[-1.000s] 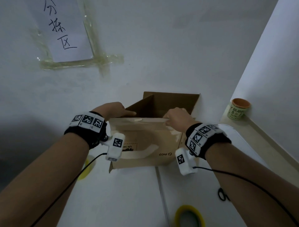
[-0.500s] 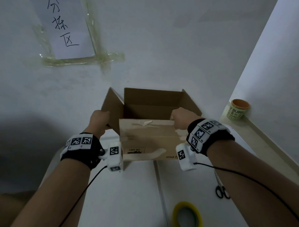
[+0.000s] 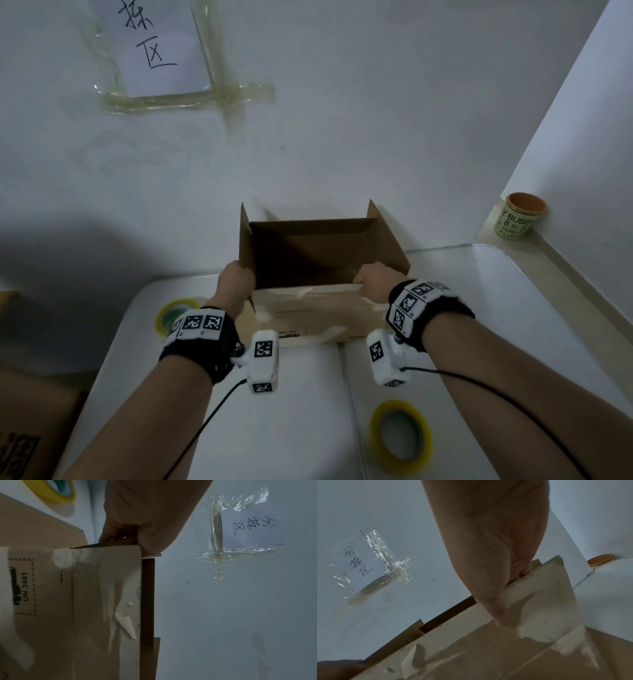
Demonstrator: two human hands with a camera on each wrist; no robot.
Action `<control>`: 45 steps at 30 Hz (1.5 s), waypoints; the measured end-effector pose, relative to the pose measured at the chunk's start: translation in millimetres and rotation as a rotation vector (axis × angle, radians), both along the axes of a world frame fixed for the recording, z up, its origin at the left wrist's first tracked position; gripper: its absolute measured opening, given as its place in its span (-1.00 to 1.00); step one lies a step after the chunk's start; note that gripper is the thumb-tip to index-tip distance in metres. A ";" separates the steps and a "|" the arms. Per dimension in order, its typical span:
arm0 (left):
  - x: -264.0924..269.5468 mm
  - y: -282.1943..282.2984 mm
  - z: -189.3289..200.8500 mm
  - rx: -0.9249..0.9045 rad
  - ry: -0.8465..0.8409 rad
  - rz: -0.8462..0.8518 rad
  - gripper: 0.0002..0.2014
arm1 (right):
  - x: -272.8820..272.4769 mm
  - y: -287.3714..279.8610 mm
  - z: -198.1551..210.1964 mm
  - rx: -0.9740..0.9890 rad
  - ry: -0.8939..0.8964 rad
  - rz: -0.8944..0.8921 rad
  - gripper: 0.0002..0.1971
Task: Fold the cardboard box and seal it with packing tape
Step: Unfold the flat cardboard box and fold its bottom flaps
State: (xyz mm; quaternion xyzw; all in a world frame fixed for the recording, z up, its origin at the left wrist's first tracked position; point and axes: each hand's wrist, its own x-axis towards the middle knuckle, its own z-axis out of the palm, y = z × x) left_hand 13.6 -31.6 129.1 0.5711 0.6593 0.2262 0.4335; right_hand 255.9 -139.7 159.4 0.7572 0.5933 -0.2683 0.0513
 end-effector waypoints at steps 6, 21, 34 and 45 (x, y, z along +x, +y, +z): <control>-8.3 -10.1 -9.3 -0.005 0.136 -0.027 -0.75 | -9.7 0.6 -20.2 0.019 0.079 0.036 -0.67; -4.6 7.1 1.5 0.203 0.118 -0.022 -0.29 | 36.3 10.4 -10.1 0.483 -0.170 -0.302 -0.78; 130.5 51.7 87.2 -0.241 -0.370 -0.462 -0.80 | 75.7 58.6 38.9 0.044 -0.044 -0.212 -0.71; 183.1 99.0 19.2 -0.507 -0.333 -0.223 -0.85 | 102.8 82.4 43.2 -0.125 -0.172 -0.072 -0.64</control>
